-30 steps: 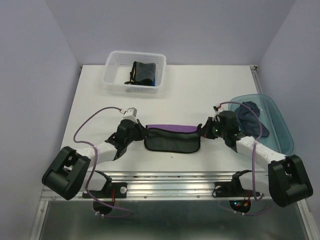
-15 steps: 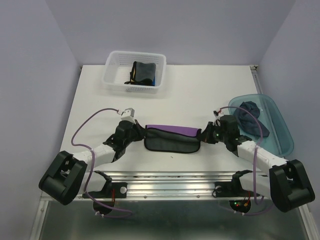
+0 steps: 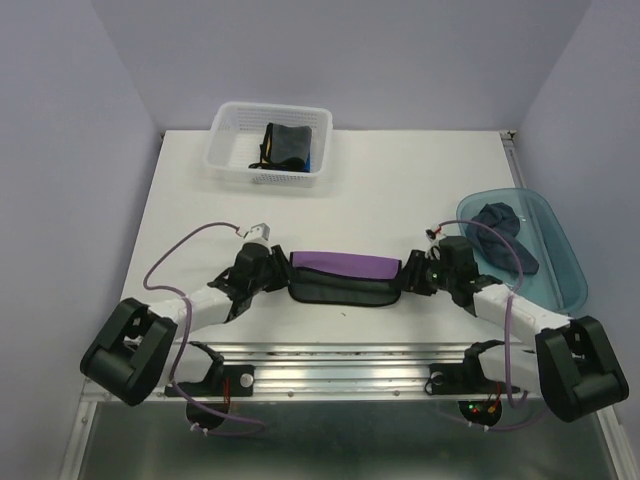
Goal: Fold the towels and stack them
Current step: Fold the towel
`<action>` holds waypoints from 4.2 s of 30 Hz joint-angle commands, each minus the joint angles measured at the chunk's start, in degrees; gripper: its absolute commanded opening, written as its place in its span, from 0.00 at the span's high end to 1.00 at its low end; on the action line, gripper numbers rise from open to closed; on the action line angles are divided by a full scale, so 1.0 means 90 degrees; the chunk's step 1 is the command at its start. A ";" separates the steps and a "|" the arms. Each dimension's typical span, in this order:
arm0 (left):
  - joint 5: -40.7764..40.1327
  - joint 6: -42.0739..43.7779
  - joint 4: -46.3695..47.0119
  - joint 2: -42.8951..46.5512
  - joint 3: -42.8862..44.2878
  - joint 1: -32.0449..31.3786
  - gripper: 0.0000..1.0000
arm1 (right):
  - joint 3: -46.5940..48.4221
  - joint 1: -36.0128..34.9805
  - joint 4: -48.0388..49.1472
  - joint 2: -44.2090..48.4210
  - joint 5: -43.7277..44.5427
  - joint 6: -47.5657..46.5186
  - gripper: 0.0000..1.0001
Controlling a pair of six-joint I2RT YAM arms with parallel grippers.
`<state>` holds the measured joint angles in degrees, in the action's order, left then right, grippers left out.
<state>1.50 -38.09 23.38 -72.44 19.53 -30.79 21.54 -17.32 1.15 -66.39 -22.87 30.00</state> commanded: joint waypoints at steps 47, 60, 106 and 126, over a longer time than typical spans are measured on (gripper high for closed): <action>0.0019 0.0189 -0.0508 -0.1052 0.1034 -0.0075 0.81 | 0.1122 -0.0302 -0.1202 -0.1188 0.0920 0.0212 0.67; 0.0312 -0.0055 -0.0029 -0.1052 0.0779 -0.0378 1.00 | 0.1717 -0.0380 -0.1679 -0.0182 0.0794 -0.0090 0.99; 0.0234 -0.0583 0.0362 -0.0877 0.0623 -0.0827 0.98 | 0.4882 -0.3271 -0.0890 -0.4000 0.1184 0.0876 0.96; -0.0440 -0.0612 -0.0557 0.0255 0.0467 -0.0837 0.21 | 0.4355 -0.3271 -0.1132 -0.2265 0.1728 0.0836 0.29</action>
<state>-2.09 -44.23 18.11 -73.71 24.86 -37.89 63.02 -46.22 -9.72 -94.15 -13.04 37.32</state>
